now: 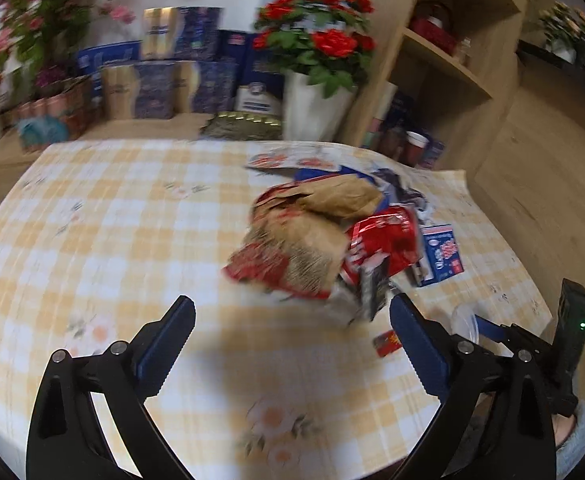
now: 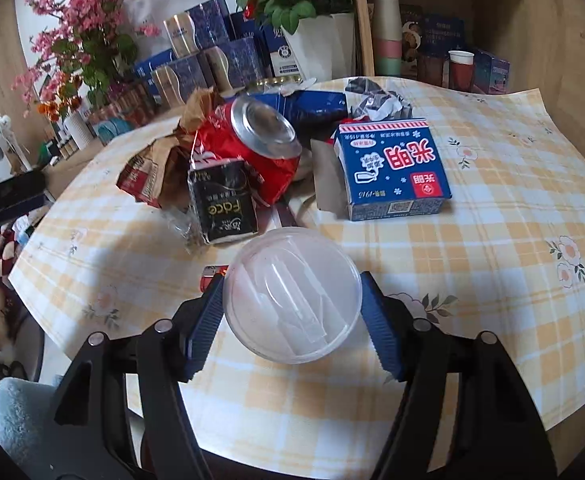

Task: Collect trash
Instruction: 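Close the right tool on the clear lid while the left tool grasps the brown paper bag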

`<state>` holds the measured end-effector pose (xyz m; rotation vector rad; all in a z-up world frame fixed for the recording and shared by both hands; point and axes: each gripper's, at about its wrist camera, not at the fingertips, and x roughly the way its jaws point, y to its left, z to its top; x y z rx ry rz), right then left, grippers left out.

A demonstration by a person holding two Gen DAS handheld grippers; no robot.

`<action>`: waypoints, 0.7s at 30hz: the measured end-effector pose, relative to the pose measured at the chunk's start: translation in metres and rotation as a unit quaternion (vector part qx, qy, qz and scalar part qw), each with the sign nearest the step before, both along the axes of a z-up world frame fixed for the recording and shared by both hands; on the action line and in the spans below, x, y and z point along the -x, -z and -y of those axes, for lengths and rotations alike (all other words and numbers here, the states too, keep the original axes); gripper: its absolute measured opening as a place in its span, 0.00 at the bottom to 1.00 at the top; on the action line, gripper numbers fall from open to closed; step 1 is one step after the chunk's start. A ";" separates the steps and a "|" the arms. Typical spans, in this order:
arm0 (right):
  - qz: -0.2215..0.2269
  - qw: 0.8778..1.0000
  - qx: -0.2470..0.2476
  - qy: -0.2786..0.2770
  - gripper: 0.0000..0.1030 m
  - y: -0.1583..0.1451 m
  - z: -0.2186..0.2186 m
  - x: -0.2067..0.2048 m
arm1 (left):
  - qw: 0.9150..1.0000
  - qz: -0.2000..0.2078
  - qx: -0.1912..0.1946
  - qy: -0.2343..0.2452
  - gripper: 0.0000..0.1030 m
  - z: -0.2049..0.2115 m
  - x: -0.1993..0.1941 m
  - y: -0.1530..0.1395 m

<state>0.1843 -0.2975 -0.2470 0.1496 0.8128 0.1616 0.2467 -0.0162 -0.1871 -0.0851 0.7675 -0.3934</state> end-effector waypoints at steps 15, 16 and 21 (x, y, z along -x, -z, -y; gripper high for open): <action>-0.009 0.999 -0.029 0.032 0.65 0.002 0.034 0.006 | 0.992 -0.031 -0.102 0.064 0.94 0.052 -0.106 0.044; -0.010 0.999 -0.031 0.032 0.65 0.002 0.034 0.006 | 0.993 -0.042 -0.092 0.062 0.94 0.050 -0.111 0.047; -0.008 0.999 -0.035 0.028 0.65 0.001 0.031 0.007 | 0.995 -0.072 -0.041 0.054 0.81 0.034 -0.118 0.048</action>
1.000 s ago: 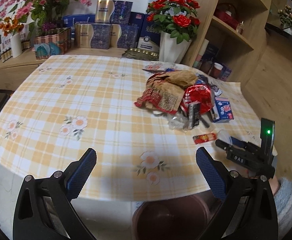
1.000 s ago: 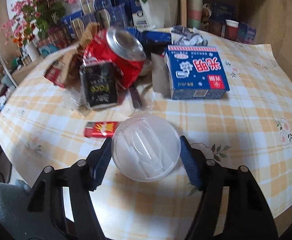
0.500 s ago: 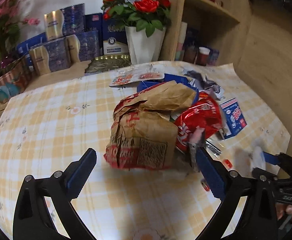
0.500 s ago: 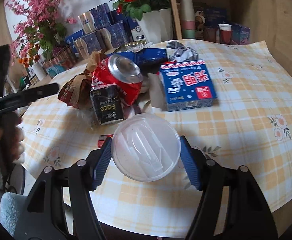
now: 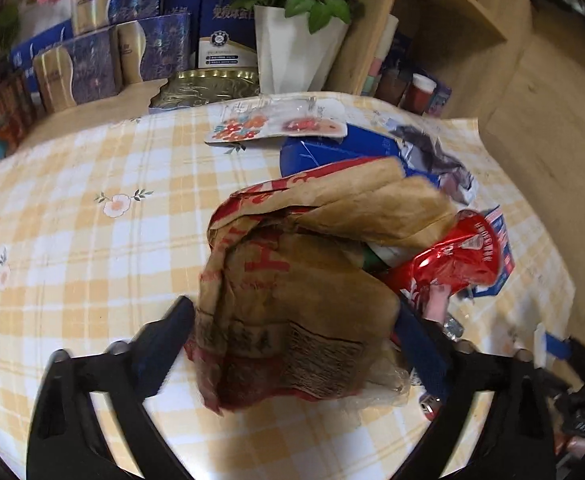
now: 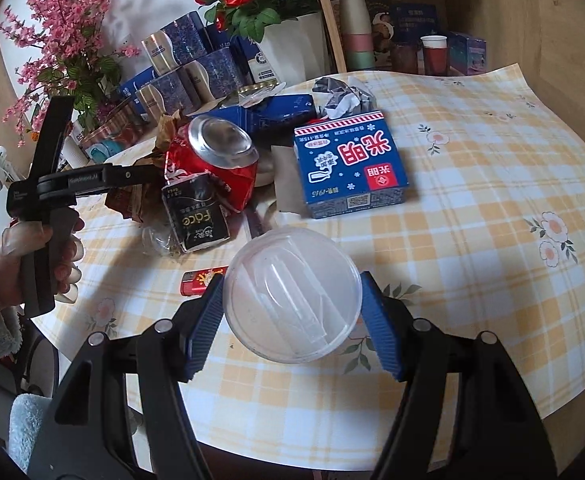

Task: Collect trash
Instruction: 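Close the right tool on the clear lid while the left tool grasps the brown paper bag, then carry the paper bag and lid over the bin and open both tools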

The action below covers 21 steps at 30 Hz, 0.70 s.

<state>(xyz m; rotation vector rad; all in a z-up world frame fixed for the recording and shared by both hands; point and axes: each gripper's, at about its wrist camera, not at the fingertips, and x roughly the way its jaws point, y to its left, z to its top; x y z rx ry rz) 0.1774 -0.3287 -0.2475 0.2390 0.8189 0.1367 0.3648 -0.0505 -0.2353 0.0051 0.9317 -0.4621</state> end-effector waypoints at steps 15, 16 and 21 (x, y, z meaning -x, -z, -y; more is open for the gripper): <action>0.025 1.000 -0.009 -0.017 0.65 -0.026 -0.024 0.024 | 0.997 0.058 0.027 -0.039 0.78 -0.055 0.064 -0.065; 0.026 0.999 -0.008 -0.018 0.65 -0.027 -0.026 0.027 | 0.997 0.061 0.030 -0.040 0.78 -0.058 0.075 -0.069; 0.029 0.999 -0.002 -0.029 0.65 -0.034 -0.036 0.048 | 0.995 0.070 0.049 -0.051 0.78 -0.070 0.136 -0.083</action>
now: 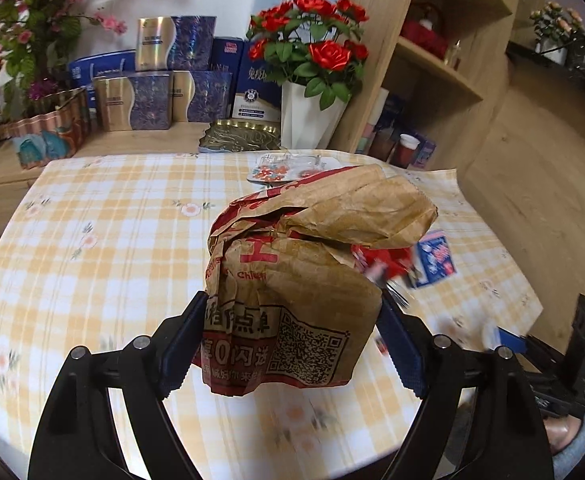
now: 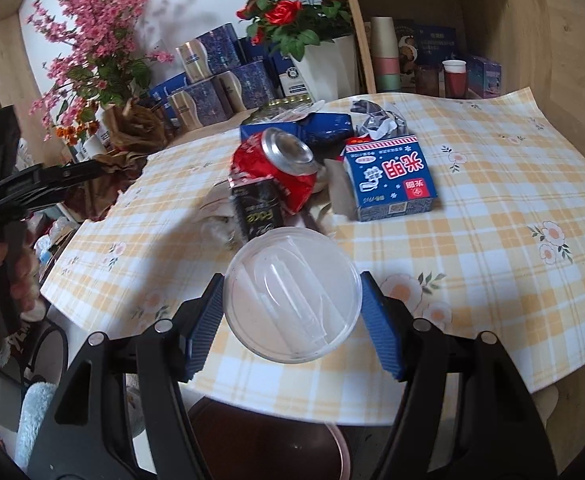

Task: Collect trash
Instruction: 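Carry the paper bag and lid over the bin and open both tools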

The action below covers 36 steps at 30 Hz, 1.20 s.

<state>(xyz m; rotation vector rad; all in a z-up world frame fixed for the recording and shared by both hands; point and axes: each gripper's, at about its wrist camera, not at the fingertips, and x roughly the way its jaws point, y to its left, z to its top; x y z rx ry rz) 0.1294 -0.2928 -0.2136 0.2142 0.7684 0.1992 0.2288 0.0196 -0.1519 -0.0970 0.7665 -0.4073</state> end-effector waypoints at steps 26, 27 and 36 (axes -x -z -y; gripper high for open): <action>0.018 1.000 -0.003 0.002 0.65 -0.021 -0.001 0.096 | 0.974 -0.115 -0.058 0.187 0.79 0.040 0.202 0.099; 0.018 1.000 -0.005 0.004 0.65 -0.020 0.000 0.095 | 0.972 -0.122 -0.062 0.191 0.79 0.044 0.200 0.103; 0.000 1.000 -0.012 0.018 0.65 -0.008 0.012 0.092 | 0.957 -0.174 -0.083 0.216 0.83 0.082 0.171 0.146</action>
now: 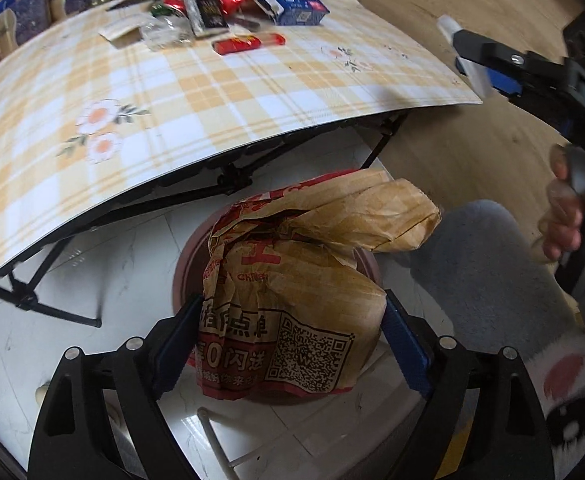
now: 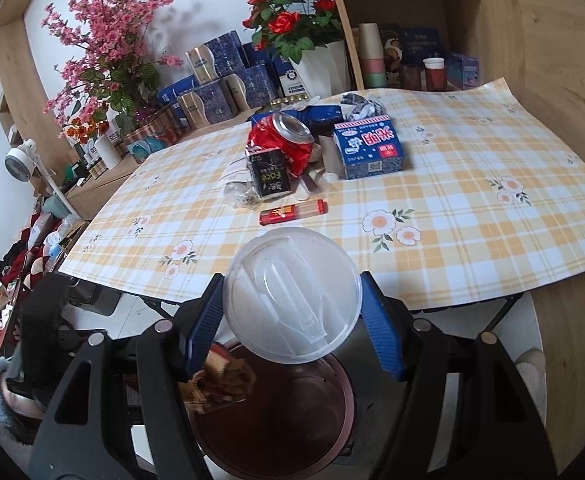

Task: Collect trash
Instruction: 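Carry the paper bag and lid over the bin and open both tools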

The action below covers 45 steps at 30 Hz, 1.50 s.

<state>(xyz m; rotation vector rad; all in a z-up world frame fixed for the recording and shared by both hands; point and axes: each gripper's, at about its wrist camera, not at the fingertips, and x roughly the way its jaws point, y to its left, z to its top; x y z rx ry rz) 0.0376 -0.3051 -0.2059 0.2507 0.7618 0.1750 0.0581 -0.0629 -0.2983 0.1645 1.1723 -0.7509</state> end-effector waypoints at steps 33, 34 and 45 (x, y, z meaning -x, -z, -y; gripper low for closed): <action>-0.090 0.992 0.030 -0.078 0.65 0.055 -0.082 0.021 | 0.912 0.233 0.027 -0.337 0.94 -0.161 0.080 -0.087; -0.093 0.992 0.034 -0.077 0.65 0.055 -0.083 0.020 | 0.911 0.232 0.030 -0.339 0.94 -0.164 0.080 -0.087; -0.088 0.992 0.042 -0.081 0.66 0.053 -0.085 0.021 | 0.917 0.201 0.034 -0.343 0.94 -0.164 0.071 -0.075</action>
